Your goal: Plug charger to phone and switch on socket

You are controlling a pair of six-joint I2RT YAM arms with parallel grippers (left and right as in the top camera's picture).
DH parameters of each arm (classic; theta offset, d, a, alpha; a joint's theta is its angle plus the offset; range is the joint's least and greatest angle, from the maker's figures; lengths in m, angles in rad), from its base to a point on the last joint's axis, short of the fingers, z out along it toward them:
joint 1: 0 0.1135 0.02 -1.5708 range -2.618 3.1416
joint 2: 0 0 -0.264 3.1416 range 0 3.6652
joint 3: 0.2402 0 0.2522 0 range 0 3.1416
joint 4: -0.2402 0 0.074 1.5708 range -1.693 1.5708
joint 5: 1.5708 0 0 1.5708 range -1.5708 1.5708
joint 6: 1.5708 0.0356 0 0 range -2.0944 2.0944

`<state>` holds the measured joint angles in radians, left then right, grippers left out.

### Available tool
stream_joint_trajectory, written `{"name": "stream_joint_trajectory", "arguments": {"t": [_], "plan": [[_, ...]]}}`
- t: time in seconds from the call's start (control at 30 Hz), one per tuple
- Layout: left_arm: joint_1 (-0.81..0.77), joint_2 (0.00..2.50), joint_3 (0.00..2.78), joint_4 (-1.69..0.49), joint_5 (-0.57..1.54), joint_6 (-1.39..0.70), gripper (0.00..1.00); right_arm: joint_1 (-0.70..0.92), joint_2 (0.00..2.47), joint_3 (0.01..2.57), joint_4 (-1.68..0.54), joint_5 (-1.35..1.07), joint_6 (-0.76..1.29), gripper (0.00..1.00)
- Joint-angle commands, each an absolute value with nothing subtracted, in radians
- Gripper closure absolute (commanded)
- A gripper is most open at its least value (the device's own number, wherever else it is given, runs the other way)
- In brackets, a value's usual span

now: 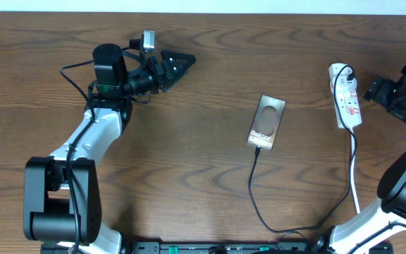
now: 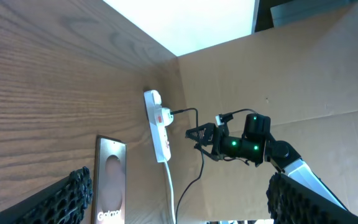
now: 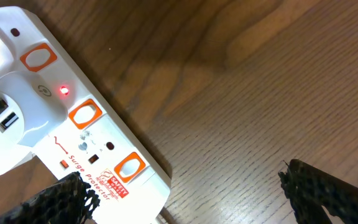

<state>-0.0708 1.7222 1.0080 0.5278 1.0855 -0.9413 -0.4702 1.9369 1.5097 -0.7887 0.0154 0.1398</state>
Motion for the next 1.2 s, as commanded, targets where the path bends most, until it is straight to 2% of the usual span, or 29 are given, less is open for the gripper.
{"name": "stream_joint_trajectory", "arguments": {"t": [0.0,0.3,0.7,0.93,1.17], "plan": [[-0.068,1.713,1.018,0.530,1.087,-0.924,0.09,-0.470,1.936,1.510,-0.789,0.024,0.126,0.01],[-0.068,1.683,1.018,0.531,1.087,-0.924,0.09,-0.470,1.936,1.510,-0.789,0.024,0.126,0.01],[-0.068,1.451,1.007,0.532,1.087,-0.924,0.09,-0.470,1.936,1.510,-0.789,0.024,0.125,0.01],[-0.068,1.300,0.791,0.532,1.087,-0.924,0.09,-0.470,1.936,1.510,-0.789,0.024,0.125,0.01],[-0.068,1.286,0.567,0.530,1.087,-0.924,0.09,-0.470,1.936,1.510,-0.789,0.024,0.126,0.01]]}}
